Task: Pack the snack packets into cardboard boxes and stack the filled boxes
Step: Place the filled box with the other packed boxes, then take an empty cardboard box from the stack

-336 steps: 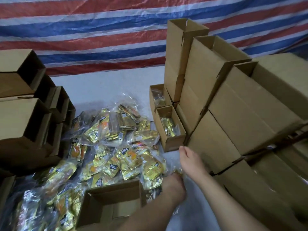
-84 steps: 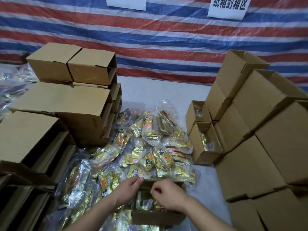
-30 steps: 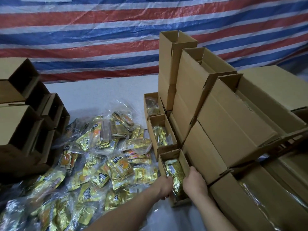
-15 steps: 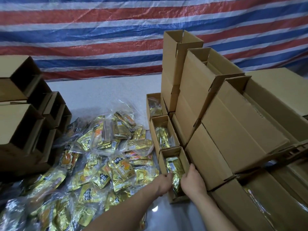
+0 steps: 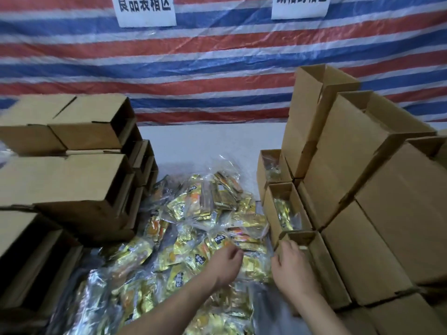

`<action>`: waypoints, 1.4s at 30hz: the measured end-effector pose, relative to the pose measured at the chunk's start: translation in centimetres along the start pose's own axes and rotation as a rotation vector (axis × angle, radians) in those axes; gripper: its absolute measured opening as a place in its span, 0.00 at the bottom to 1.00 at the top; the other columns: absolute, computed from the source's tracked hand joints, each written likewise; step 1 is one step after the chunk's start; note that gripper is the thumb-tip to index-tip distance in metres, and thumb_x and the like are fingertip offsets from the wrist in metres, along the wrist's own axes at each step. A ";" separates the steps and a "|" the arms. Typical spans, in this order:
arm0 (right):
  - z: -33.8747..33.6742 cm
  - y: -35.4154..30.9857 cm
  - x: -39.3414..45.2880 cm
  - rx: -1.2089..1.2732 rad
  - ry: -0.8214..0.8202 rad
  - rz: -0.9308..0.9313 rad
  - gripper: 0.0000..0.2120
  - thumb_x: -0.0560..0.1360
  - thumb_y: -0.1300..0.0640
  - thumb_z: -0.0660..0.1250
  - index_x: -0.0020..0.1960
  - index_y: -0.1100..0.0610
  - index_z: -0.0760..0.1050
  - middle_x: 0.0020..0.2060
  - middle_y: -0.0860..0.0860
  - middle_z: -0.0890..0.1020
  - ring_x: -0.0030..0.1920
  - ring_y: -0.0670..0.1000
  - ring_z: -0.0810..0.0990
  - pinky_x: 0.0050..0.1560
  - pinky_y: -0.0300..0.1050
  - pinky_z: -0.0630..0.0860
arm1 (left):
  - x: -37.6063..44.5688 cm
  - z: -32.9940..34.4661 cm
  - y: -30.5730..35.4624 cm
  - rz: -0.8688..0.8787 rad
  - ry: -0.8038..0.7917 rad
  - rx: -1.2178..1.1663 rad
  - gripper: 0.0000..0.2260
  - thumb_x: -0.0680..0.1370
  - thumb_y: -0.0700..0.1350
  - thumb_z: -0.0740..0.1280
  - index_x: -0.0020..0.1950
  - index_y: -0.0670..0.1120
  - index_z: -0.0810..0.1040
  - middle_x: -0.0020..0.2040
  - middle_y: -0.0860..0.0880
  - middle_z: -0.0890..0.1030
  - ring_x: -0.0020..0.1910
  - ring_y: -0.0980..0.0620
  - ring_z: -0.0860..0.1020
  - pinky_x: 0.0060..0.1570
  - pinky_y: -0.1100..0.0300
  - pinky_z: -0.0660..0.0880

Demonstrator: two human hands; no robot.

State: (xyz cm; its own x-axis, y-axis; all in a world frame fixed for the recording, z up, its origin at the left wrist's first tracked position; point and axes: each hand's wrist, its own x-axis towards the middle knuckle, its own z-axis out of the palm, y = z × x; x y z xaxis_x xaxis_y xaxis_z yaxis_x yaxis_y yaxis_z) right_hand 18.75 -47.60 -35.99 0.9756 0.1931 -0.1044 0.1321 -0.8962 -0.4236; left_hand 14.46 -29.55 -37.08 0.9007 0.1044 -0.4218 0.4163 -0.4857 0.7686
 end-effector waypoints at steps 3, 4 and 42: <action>0.7 -4.6 0.7 0.068 -0.060 -0.073 0.16 0.81 0.54 0.60 0.66 0.57 0.75 0.60 0.52 0.78 0.60 0.54 0.78 0.56 0.47 0.73 | -1.4 -5.1 -0.5 0.057 0.145 0.086 0.10 0.84 0.51 0.58 0.46 0.51 0.75 0.38 0.56 0.76 0.37 0.57 0.74 0.35 0.62 0.68; 0.7 -6.0 0.9 0.103 -0.087 -0.095 0.17 0.81 0.53 0.60 0.67 0.56 0.74 0.62 0.51 0.78 0.61 0.53 0.78 0.58 0.46 0.74 | -1.9 -6.5 -0.4 0.078 0.194 0.112 0.10 0.84 0.51 0.58 0.46 0.52 0.75 0.37 0.56 0.76 0.37 0.56 0.74 0.34 0.62 0.67; -7.2 -28.6 9.0 0.464 -0.037 -0.213 0.23 0.81 0.50 0.61 0.75 0.51 0.65 0.72 0.47 0.70 0.70 0.49 0.70 0.70 0.47 0.67 | 1.3 -42.8 7.7 0.019 0.891 0.717 0.09 0.79 0.38 0.61 0.57 0.45 0.77 0.46 0.44 0.80 0.44 0.44 0.79 0.46 0.48 0.80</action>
State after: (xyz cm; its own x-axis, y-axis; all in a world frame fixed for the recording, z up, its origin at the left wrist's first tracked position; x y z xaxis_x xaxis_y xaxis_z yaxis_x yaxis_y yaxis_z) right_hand 25.03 -23.09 -18.30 0.9275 0.3738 0.0001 0.2279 -0.5652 -0.7928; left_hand 24.18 3.96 -11.12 0.7937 0.5306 0.2977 0.4920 -0.8476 0.1990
